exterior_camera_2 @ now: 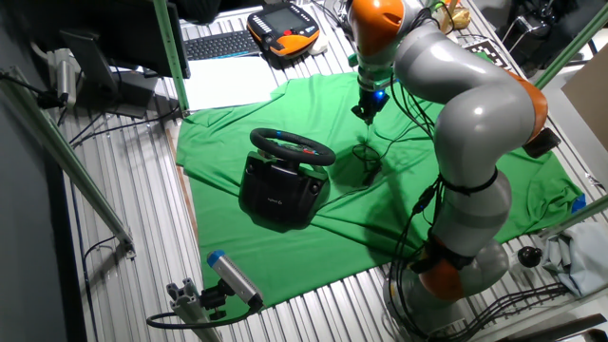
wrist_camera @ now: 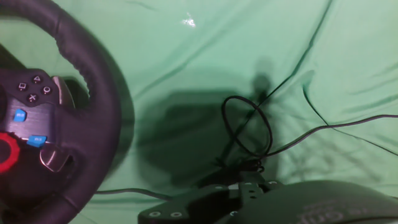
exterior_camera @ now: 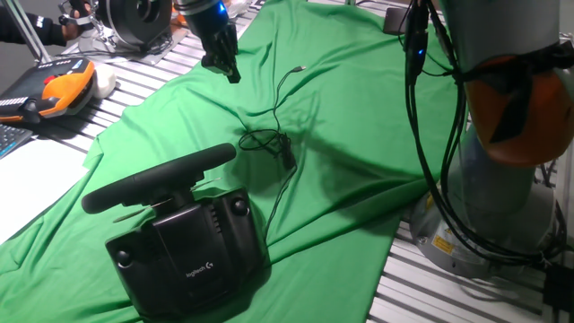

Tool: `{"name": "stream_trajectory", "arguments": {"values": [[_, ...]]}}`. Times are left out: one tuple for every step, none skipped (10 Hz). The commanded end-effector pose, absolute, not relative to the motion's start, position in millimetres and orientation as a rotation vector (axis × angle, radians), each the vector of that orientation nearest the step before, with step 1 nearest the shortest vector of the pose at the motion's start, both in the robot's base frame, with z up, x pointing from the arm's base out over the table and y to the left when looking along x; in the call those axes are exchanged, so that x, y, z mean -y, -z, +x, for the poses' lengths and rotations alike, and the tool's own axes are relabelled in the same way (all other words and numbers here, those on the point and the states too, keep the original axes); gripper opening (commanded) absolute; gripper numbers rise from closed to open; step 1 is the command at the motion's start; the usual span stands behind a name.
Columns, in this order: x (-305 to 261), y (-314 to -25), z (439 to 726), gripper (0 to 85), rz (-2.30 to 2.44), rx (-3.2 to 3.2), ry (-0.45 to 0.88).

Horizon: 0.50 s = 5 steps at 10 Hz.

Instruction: Rotate the steering wheel 90 degrees counterclockwise

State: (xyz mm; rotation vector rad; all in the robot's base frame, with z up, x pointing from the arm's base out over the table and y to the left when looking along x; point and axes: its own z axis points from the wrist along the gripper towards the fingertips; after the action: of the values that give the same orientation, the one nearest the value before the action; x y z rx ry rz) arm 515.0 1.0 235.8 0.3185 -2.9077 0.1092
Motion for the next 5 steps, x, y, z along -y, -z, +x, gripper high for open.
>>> {"name": "stream_trajectory", "arguments": {"values": [[-1.0,-235.8,515.0,0.0,0.317,2.908,-0.109],[-1.0,-235.8,515.0,0.0,0.314,2.912,-0.104],[-1.0,-235.8,515.0,0.0,0.313,2.915,-0.093],[-1.0,-235.8,515.0,0.0,0.312,2.916,-0.089],[-1.0,-235.8,515.0,0.0,0.332,2.912,-0.078]]}}
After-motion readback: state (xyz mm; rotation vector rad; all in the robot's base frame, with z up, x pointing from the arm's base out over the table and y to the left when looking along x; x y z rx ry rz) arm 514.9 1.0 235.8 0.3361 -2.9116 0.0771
